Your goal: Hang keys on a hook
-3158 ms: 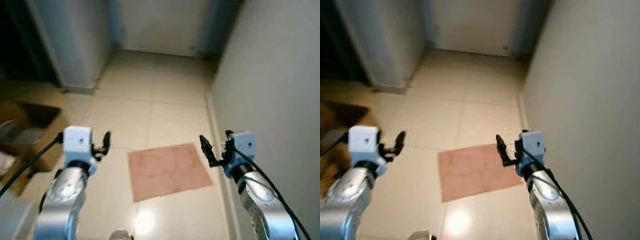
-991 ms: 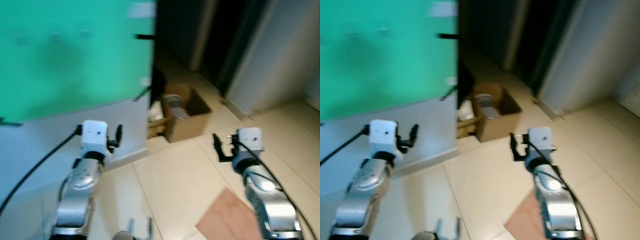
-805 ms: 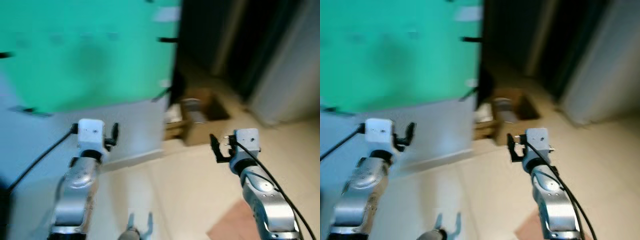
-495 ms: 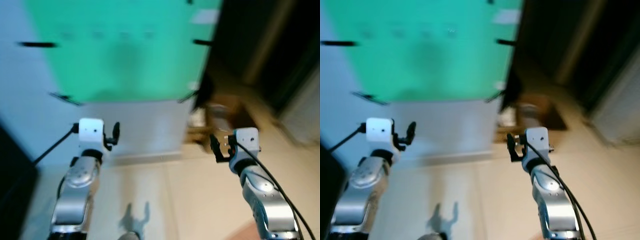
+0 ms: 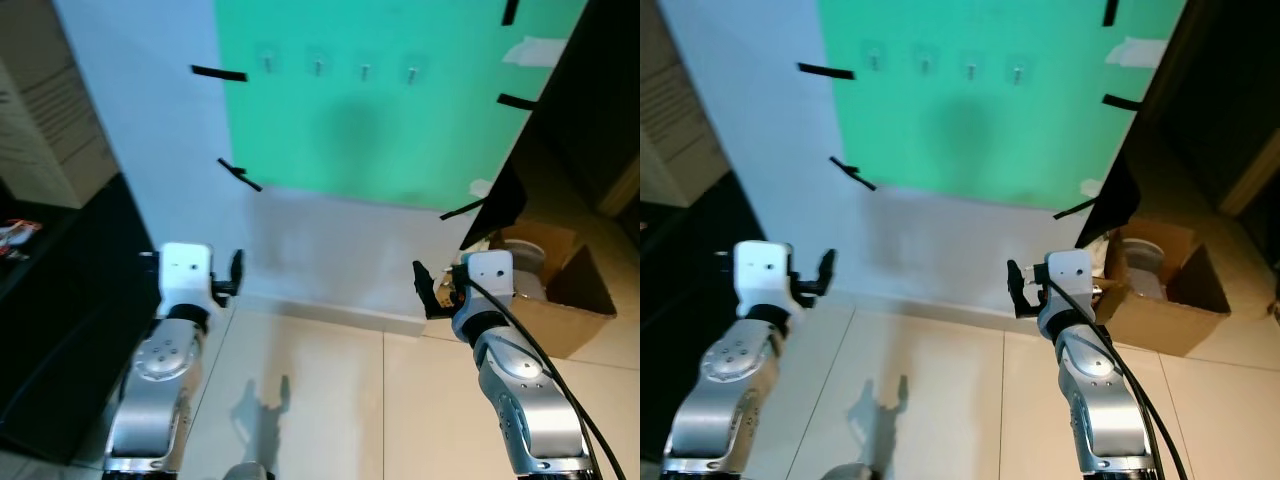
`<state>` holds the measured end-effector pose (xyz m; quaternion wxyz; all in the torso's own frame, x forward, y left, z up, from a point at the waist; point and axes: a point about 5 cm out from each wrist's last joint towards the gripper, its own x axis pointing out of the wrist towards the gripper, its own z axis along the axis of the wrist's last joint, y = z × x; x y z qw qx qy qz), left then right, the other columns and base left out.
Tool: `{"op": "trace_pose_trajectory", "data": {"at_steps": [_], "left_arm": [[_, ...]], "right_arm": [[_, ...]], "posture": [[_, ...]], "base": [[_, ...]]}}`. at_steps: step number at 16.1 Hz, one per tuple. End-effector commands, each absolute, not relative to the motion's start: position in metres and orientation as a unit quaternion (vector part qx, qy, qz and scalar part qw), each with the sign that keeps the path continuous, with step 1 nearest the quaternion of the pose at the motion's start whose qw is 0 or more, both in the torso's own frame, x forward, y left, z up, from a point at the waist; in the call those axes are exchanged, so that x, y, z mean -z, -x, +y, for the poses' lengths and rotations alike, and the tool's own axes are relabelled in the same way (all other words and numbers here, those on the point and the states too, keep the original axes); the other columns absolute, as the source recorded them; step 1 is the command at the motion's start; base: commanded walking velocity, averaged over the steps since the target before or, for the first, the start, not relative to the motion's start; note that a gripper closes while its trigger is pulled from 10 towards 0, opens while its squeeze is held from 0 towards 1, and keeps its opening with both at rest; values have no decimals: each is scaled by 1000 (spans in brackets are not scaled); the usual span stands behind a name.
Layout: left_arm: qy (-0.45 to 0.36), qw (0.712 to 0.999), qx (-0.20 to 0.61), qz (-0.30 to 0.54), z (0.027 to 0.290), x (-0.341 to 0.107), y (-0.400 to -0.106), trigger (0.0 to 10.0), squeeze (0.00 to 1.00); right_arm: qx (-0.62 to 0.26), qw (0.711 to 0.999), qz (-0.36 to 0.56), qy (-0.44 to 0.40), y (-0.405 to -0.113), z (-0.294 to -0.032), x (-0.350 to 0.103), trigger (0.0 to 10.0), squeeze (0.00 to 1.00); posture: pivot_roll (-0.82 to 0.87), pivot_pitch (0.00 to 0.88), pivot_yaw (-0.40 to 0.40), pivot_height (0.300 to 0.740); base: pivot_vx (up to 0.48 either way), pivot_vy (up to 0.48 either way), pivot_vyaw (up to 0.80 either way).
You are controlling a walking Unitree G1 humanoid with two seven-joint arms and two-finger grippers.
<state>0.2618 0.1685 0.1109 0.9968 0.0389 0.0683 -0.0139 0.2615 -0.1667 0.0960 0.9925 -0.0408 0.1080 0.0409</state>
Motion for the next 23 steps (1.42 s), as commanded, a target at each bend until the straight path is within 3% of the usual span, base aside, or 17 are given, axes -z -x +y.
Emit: {"op": "trace_pose_trajectory", "data": {"at_steps": [1,2,3,10,14,18,23], "left_arm": [[-42,997,14,58,170,-116,-260,10000,0],[-44,997,13,59,171,-116,-260,10000,0],[-45,997,12,61,172,-115,-259,10000,0],[-66,995,28,70,177,-112,-260,10000,0],[-58,995,47,71,179,-113,-264,10000,0],[-67,993,52,78,181,-110,-266,10000,0],[-64,994,37,77,185,-110,-255,10000,0]], "right_arm": [[-38,993,97,51,-264,-168,-99,10000,243],[-38,993,97,51,-264,-168,-99,10000,243],[-42,993,96,52,-265,-167,-99,10000,0],[-17,992,116,41,-261,-171,-89,10000,0],[11,991,119,61,-261,-169,-86,10000,0],[-35,991,118,57,-261,-158,-88,10000,0],[-97,987,119,45,-262,-145,-87,10000,0]], "posture": [[-17,0,-65,740],[-17,0,-67,740],[-18,0,-67,740],[-24,0,-32,740],[-37,0,28,740],[-25,0,32,740],[9,0,-5,740]], "base": [[368,0,0],[368,0,0],[368,0,0],[380,0,0],[382,0,0],[385,0,0],[374,0,800]]}}
